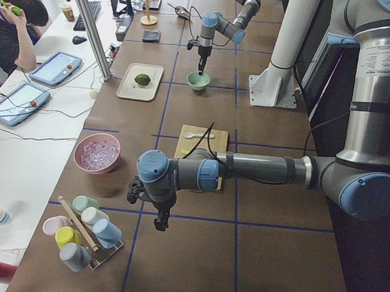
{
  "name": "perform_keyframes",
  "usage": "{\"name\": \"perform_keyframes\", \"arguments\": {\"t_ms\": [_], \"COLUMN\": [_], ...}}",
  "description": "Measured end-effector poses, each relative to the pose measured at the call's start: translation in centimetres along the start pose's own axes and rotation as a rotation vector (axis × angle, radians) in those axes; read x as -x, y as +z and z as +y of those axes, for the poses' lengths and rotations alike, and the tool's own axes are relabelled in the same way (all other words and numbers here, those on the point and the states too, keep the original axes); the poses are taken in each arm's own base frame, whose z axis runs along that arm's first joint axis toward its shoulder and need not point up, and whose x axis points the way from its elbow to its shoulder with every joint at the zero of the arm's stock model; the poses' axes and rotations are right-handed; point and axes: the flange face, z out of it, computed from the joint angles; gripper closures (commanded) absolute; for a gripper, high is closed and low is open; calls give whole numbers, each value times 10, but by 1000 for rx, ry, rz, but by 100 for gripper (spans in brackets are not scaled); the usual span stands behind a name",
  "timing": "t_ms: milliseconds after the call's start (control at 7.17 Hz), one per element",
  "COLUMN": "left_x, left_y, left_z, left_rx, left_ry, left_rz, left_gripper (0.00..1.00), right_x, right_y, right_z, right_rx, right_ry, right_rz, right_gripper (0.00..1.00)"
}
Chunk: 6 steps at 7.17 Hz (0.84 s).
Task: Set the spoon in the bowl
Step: 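Grip the bowl rim and drag it toward the table center, then release the bowl with the right gripper while the left arm reaches toward the board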
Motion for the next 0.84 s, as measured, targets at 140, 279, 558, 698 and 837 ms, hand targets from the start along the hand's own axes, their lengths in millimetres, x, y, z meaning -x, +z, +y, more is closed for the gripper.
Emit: {"name": "perform_keyframes", "arguments": {"t_ms": [140, 279, 558, 698, 837], "left_x": [-1, -7, -61, -123, -194], "left_y": [-1, -7, -46, -64, -66], "left_z": [-1, -4, -17, -22, -24], "left_rx": [-3, -13, -100, -134, -138], "left_ry": [3, 15, 80, 67, 26], "left_rz": [-1, -4, -18, -9, 16], "left_gripper": [0, 0, 0, 0, 0], "right_x": [1, -1, -32, -56, -79], "right_y": [-12, -26, -58, -74, -88], "right_z": [-3, -11, -39, -55, -70], "right_rx": [-5, -9, -2, -6, -14], "right_ry": [1, 8, 44, 41, -4], "right_rz": [-17, -34, -26, 9, 52], "right_gripper": [0, 0, 0, 0, 0]}}
